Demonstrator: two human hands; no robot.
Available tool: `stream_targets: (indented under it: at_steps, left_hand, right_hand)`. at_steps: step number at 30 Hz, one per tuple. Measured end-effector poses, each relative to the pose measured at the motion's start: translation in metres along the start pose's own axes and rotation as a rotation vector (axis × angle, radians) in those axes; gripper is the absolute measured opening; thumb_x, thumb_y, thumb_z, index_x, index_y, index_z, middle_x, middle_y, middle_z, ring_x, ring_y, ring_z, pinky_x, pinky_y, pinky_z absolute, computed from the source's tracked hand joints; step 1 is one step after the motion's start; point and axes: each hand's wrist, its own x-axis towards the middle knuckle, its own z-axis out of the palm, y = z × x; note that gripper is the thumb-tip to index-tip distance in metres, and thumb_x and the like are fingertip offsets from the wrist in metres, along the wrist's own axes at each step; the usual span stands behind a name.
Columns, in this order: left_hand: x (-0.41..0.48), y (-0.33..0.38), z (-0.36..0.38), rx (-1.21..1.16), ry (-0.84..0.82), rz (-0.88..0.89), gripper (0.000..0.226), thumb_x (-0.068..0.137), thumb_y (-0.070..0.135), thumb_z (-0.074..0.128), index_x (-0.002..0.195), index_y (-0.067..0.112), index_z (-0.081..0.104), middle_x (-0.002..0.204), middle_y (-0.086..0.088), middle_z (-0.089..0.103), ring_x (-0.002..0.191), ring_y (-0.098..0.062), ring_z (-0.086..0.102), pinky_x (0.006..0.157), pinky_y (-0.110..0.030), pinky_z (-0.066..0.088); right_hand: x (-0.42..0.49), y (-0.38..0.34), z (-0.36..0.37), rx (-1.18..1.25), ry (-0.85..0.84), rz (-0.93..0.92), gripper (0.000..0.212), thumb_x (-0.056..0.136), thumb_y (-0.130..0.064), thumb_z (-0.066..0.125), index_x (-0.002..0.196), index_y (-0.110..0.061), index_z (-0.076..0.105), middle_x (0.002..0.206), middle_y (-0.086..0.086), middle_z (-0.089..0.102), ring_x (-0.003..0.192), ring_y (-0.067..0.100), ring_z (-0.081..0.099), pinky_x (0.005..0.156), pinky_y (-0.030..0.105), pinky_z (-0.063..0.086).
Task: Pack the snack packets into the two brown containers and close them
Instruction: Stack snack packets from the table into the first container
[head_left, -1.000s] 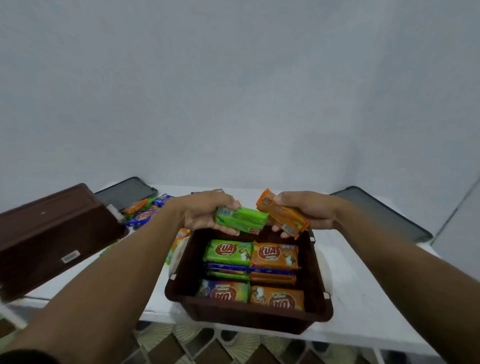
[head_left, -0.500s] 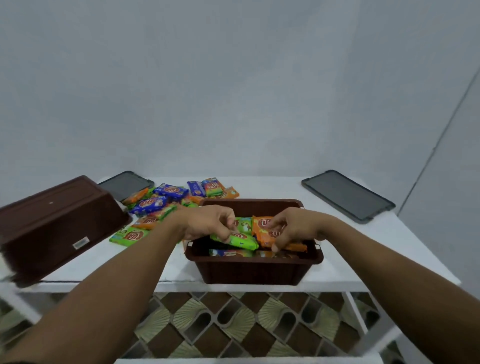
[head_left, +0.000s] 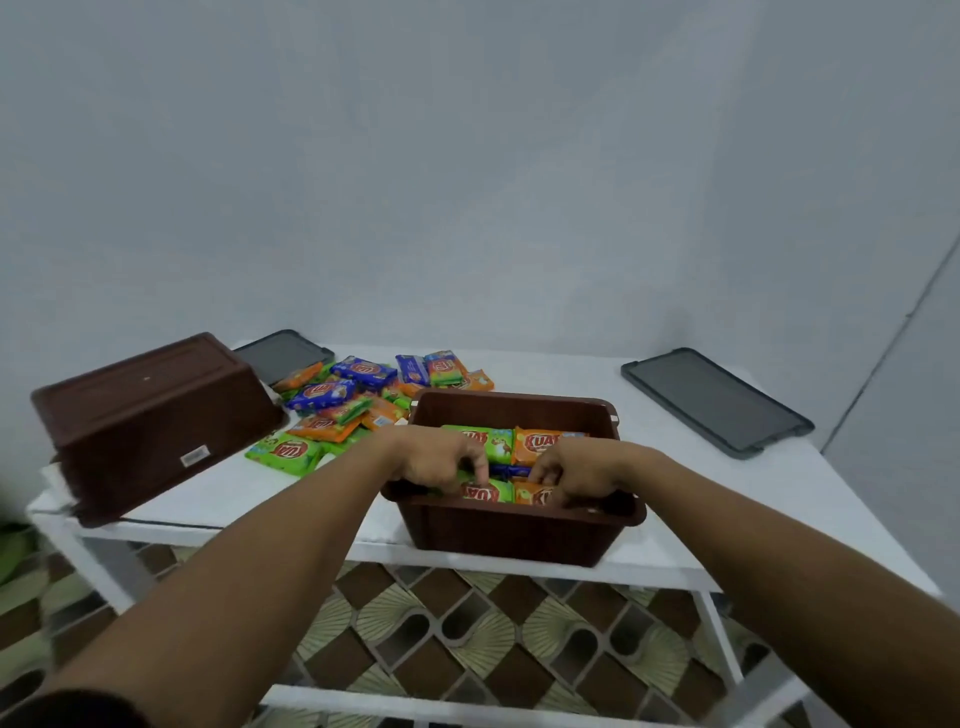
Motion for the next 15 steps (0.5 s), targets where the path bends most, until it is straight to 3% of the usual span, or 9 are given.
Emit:
stream_targets:
  at_steps: [4,7,10,15]
  left_hand:
    - [0.003,-0.001,0.002,-0.044,0.024,-0.037,0.044,0.090,-0.003,0.062,0.127,0.020,0.063,0.129,-0.004,0.058,0.114,-0.024,0.057,0.097,-0.040,0.051]
    - [0.007,0.002,0.005,-0.023,0.023,-0.101,0.051,0.094,0.003,0.061,0.143,0.019,0.055,0.143,-0.005,0.056,0.127,-0.025,0.054,0.108,-0.041,0.046]
    - [0.011,0.010,0.007,0.138,-0.030,-0.159,0.049,0.100,0.016,0.051,0.149,0.024,0.051,0.148,-0.005,0.050,0.130,-0.027,0.049,0.108,-0.041,0.042]
    - [0.011,0.014,0.007,0.158,-0.065,-0.168,0.050,0.101,0.015,0.048,0.150,0.025,0.049,0.149,-0.006,0.049,0.131,-0.027,0.048,0.106,-0.039,0.042]
  right_hand:
    - [-0.001,0.001,-0.003,0.059,-0.038,0.013,0.042,0.094,-0.025,0.067,0.135,-0.031,0.060,0.120,-0.003,0.065,0.106,0.018,0.062,0.097,0.035,0.049]
    - [-0.001,-0.004,-0.002,-0.076,-0.097,0.018,0.043,0.100,-0.032,0.055,0.143,-0.033,0.051,0.131,-0.001,0.056,0.118,0.020,0.052,0.106,0.038,0.042]
    - [-0.002,-0.007,-0.004,-0.149,-0.137,0.018,0.047,0.102,-0.030,0.049,0.149,-0.033,0.045,0.141,0.001,0.050,0.126,0.023,0.047,0.109,0.039,0.038]
    - [0.000,-0.004,-0.004,-0.109,-0.173,0.009,0.049,0.100,-0.029,0.052,0.149,-0.034,0.044,0.140,0.000,0.052,0.124,0.022,0.049,0.110,0.040,0.039]
